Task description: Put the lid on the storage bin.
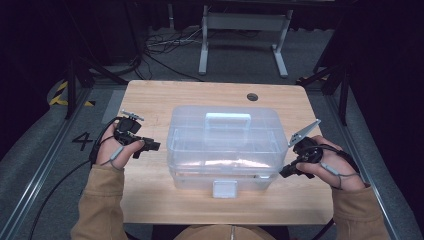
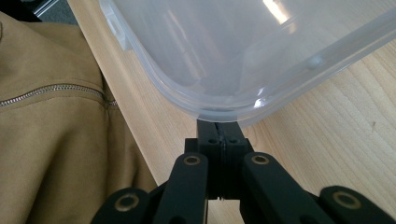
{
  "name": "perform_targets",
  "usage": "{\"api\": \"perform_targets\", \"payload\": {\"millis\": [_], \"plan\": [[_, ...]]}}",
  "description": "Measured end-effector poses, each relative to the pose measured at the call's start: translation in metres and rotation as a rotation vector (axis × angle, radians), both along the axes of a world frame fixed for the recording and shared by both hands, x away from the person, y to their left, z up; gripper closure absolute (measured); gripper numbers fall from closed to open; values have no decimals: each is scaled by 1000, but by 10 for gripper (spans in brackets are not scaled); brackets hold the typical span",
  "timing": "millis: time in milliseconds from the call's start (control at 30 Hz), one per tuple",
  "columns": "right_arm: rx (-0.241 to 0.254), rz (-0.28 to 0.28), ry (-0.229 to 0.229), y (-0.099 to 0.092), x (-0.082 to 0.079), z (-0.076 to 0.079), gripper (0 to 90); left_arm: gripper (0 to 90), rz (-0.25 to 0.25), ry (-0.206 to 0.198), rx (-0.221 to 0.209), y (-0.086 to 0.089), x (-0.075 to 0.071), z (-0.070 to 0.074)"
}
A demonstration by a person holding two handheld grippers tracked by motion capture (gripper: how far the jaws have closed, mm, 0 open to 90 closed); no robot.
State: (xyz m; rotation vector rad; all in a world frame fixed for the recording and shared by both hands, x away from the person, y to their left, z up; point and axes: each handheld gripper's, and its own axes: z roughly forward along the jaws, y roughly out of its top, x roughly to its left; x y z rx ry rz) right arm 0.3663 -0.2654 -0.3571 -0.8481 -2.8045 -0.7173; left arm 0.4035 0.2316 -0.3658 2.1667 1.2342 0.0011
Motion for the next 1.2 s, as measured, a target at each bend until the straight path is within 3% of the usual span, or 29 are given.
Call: {"api": "perform_targets", "payload": {"millis": [300, 433, 833, 1200], "plan": [[-26, 5, 17, 2, 1, -4, 900, 619, -1, 7, 0, 0, 0, -1], [-49, -7, 77, -1, 1, -8, 899, 614, 2, 5, -4, 0, 0, -1], [-27, 0, 61, -6, 0, -5, 875, 593, -1, -4, -8, -1, 1, -2], [62, -40, -6, -20, 2, 10, 768, 555, 5, -42, -23, 5, -6, -2]]}}
